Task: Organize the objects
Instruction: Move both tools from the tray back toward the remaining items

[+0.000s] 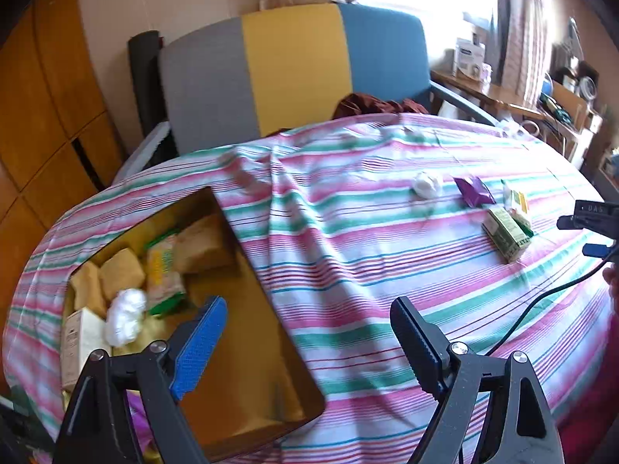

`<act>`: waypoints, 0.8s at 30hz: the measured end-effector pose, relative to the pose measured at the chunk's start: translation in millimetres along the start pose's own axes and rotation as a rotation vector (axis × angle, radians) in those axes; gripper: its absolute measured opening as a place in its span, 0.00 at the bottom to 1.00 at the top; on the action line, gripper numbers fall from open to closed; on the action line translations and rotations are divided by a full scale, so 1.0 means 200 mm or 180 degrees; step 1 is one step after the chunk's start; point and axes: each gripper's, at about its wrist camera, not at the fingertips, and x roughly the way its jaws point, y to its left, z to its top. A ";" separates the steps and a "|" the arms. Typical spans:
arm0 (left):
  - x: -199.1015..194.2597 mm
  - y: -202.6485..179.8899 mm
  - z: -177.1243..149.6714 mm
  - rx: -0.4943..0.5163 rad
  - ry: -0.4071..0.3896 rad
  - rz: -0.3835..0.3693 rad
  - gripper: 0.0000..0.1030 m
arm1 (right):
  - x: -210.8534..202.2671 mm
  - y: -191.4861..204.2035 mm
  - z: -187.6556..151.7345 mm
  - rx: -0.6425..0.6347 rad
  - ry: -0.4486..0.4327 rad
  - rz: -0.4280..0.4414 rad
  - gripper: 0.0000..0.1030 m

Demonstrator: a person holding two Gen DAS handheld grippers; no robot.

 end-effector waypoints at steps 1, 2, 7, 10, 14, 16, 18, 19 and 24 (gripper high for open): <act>0.02 -0.02 0.01 0.0012 0.0022 -0.0025 0.84 | 0.01 0.00 0.00 0.0006 0.0035 0.0023 0.82; 0.04 -0.04 0.02 0.0022 0.0037 -0.0046 0.84 | 0.02 0.00 0.00 0.0001 0.0063 0.0044 0.82; 0.13 -0.16 0.06 0.0109 0.0135 -0.0163 0.80 | 0.02 0.05 -0.02 -0.0108 0.0113 0.0104 0.82; 0.19 -0.23 0.12 0.0180 0.0152 -0.0231 0.77 | 0.02 0.06 -0.03 -0.0148 0.0145 0.0139 0.82; 0.26 -0.31 0.22 0.0190 0.0175 -0.0419 0.77 | 0.02 0.07 -0.03 -0.0156 0.0183 0.0190 0.82; 0.30 -0.36 0.28 0.0215 0.0165 -0.0519 0.77 | 0.03 0.07 -0.04 -0.0154 0.0204 0.0228 0.82; 0.35 -0.40 0.33 0.0189 0.0216 -0.0585 0.77 | 0.04 0.08 -0.04 -0.0163 0.0208 0.0267 0.82; 0.38 -0.41 0.36 0.0139 0.0256 -0.0647 0.77 | 0.05 0.08 -0.04 -0.0167 0.0208 0.0284 0.82; 0.51 -0.47 0.50 0.0034 0.0311 -0.0768 0.77 | 0.06 0.08 -0.05 -0.0141 0.0226 0.0394 0.82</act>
